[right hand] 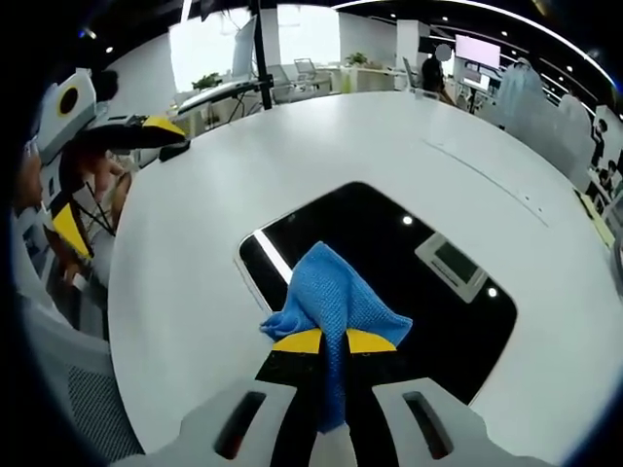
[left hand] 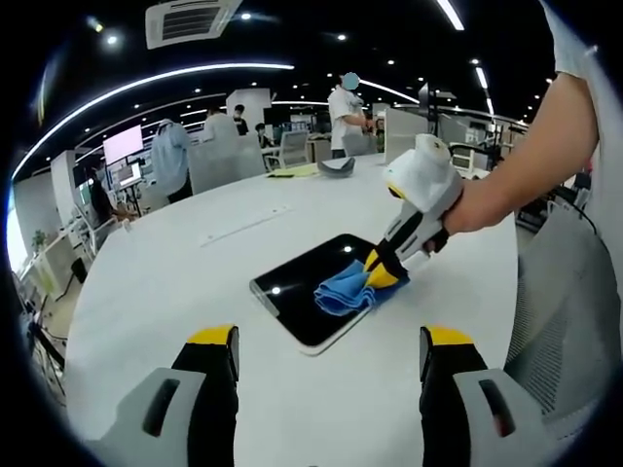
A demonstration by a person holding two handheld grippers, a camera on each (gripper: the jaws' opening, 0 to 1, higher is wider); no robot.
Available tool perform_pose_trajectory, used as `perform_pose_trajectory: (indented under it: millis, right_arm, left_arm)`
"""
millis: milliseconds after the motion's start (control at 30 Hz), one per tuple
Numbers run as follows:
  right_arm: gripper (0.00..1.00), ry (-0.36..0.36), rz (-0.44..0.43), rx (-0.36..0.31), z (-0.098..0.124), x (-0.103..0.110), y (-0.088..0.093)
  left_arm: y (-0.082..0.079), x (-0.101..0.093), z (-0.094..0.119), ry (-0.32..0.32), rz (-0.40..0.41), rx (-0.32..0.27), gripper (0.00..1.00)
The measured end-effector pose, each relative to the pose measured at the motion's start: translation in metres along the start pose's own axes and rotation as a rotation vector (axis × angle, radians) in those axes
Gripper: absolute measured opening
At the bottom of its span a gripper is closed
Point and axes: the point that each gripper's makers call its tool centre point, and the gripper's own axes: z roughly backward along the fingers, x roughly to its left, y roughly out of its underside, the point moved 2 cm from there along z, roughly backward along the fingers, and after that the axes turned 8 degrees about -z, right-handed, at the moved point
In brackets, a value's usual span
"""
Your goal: Wipe the mirror surface with the cleaning cloth until all visible marks leave the cleaned area.
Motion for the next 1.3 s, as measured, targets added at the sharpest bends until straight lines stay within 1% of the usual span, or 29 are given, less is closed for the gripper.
perform_pose_trajectory:
  millis: [533,1300]
  right_arm:
    - [0.01,0.009,-0.01,-0.026,-0.008,-0.005,-0.011]
    - [0.01,0.02,-0.009,-0.034,-0.019,-0.012,-0.025]
  left_arm:
    - [0.002,0.002,-0.001,-0.004,0.001,0.005,0.75]
    - [0.007,0.004,-0.003,0.005,0.007,0.013,0.75]
